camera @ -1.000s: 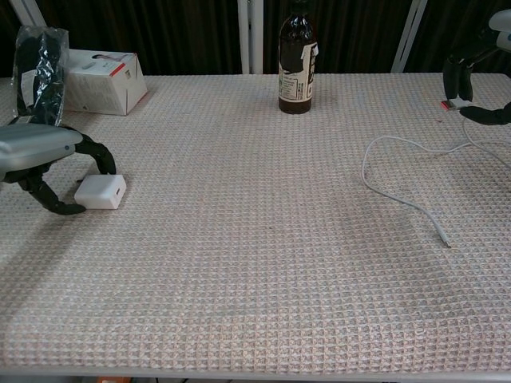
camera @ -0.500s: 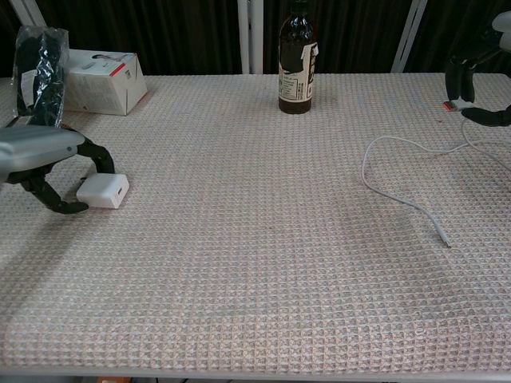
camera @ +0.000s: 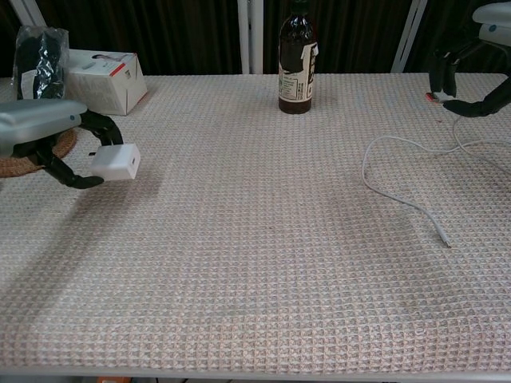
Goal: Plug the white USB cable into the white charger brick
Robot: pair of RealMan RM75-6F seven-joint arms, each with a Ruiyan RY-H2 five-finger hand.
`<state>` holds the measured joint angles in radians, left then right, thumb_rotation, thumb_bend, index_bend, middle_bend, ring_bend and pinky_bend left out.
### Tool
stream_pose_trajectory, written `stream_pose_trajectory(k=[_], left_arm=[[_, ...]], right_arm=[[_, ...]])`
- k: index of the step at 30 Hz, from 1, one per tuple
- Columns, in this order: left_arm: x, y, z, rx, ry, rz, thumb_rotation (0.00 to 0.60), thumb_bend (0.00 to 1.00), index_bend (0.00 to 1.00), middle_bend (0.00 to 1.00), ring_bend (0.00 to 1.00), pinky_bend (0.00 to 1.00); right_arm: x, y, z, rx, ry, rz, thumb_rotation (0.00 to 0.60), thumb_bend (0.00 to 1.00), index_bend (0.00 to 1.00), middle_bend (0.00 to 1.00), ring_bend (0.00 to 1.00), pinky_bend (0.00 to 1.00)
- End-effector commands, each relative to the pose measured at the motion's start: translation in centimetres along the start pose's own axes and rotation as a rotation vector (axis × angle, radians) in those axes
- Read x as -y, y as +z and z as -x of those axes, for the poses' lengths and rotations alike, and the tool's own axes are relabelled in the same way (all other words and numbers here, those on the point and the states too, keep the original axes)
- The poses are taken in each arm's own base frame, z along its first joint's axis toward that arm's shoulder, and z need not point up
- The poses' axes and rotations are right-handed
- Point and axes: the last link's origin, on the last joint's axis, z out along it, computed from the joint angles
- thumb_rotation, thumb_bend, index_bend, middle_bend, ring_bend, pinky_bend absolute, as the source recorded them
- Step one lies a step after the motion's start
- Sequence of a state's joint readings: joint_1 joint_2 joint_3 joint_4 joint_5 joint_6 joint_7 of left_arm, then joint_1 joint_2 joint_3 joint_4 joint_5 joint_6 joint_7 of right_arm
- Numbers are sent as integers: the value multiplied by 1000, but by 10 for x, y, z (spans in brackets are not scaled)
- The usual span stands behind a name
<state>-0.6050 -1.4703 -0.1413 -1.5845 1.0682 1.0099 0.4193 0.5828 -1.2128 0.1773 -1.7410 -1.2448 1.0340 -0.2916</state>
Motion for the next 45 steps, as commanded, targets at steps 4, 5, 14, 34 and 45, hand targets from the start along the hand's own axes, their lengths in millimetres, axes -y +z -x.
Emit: stream_pose_trajectory(k=[4,5,14,34,45], left_arm=[[-28,10,-27,-58,21,-33,574,326,406,397,200,95],[-32,11,-30,-64,24,-34,569,326,406,398,203,96],[-55,24,-52,-75,4,-50,523,328,409,415,232,120],[-86,28,-67,-84,53,-25,520,328,409,419,235,121],[-90,29,-70,-85,76,-37,517,328,410,418,235,121]], right_arm=[[40,42,-5,51,43,-51,600,339,669,521,295,148],[46,47,-6,55,41,-57,600,341,669,521,295,148],[101,92,-7,52,46,-88,600,349,672,521,295,148],[176,139,10,46,-5,-116,600,352,674,522,295,148],[189,146,15,39,3,-97,600,352,674,522,295,149]])
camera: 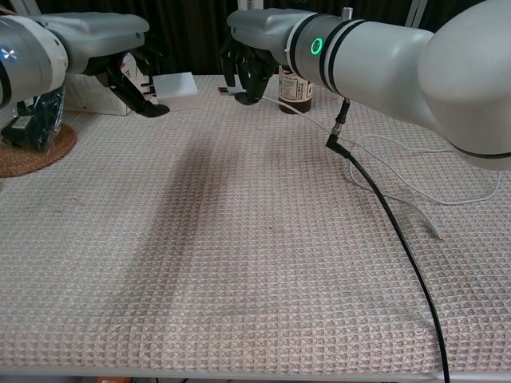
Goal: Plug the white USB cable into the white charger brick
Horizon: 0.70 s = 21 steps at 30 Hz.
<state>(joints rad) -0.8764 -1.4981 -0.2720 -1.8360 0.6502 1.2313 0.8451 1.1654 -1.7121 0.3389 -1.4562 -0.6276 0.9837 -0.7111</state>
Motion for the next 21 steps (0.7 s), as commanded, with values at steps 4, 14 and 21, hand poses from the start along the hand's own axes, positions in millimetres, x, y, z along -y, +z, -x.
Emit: stream_pose_trajectory(k=[4,14,21], left_arm=[[-2,0,-1,4,8,-3,519,328,409,419,235,121],[-6,1,-3,7,11,-7,517,328,410,418,235,121],[-7,2,-4,13,18,-11,518,328,410,419,235,121]], right_arm=[[5,3,0,-17,6,13,600,353,674,522,295,149],[14,6,1,-25,10,19,600,353,674,522,295,149],[17,7,2,-25,12,22,600,353,675,523,296,149]])
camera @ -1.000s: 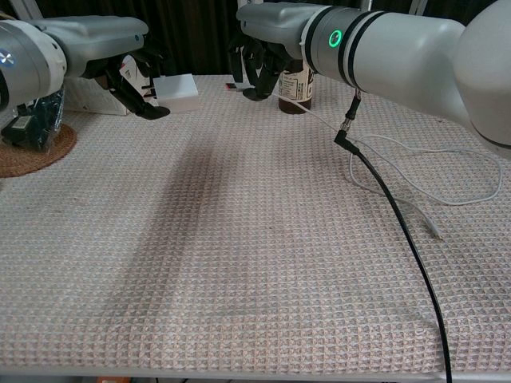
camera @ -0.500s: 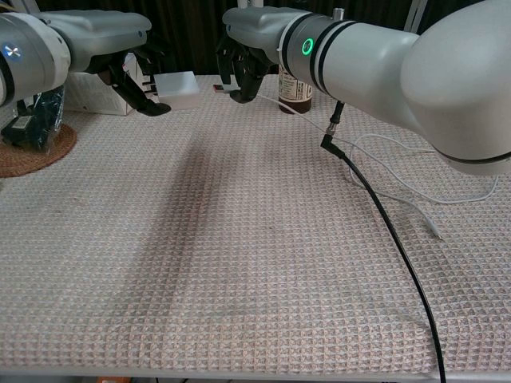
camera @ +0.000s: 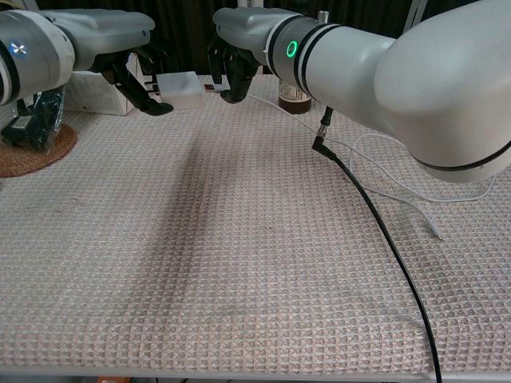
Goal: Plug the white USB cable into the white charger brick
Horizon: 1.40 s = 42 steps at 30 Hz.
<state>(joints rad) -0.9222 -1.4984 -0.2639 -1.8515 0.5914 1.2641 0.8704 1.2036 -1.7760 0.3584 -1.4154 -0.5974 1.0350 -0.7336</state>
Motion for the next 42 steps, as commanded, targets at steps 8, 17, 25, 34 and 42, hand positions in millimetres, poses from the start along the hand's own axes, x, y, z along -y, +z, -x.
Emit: stream_pose_trajectory(k=[8,17,25,34,42], left_arm=[[-1,1,-2,0,4,-4,518,328,410,419,235,122],[-4,1,-1,9,19,-3,518,327,410,418,235,122],[-7,1,0,9,27,0,519,327,410,418,235,122],[-9,3,1,6,55,-16,522,326,410,418,235,123],[-11,6,2,-9,78,-34,521,326,413,418,235,123]], right_arm=[[3,2,3,8,-7,6,600,352,675,523,296,149],[9,4,4,10,-5,4,600,352,675,524,297,149],[10,6,5,13,0,13,600,352,675,525,299,148],[11,7,6,18,16,18,600,352,676,525,300,144],[12,8,8,27,50,36,600,353,676,526,303,137]])
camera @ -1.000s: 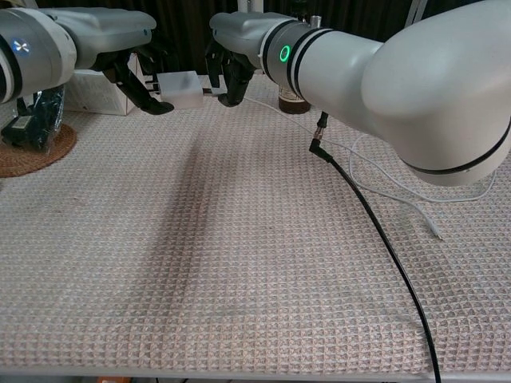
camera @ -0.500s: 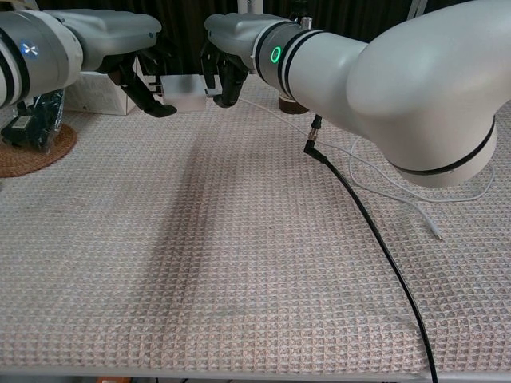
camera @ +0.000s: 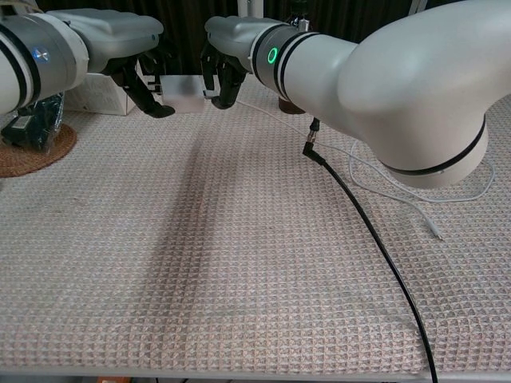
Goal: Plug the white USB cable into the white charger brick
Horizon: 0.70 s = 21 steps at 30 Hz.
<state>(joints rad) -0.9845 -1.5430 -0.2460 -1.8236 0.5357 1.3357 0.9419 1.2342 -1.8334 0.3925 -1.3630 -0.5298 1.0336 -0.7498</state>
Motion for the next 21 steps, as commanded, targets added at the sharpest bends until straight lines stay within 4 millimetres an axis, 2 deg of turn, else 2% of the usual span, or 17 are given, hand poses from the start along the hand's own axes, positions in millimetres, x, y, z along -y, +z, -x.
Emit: stream_pose_trajectory(k=[1,8,14,21], left_arm=[[-1,0,1,-1,4,-2,521,326,416,418,235,123],[-4,1,3,1,22,-2,525,326,418,418,235,122],[-5,2,5,2,51,-7,571,326,418,418,235,122],[-7,2,5,5,43,-2,574,326,418,417,235,123]], right_arm=[[0,1,1,3,8,6,600,353,676,526,303,137],[3,2,2,11,24,13,600,352,676,526,303,129],[5,1,2,17,21,14,600,353,676,526,303,122],[8,2,6,25,26,17,600,353,676,526,304,121]])
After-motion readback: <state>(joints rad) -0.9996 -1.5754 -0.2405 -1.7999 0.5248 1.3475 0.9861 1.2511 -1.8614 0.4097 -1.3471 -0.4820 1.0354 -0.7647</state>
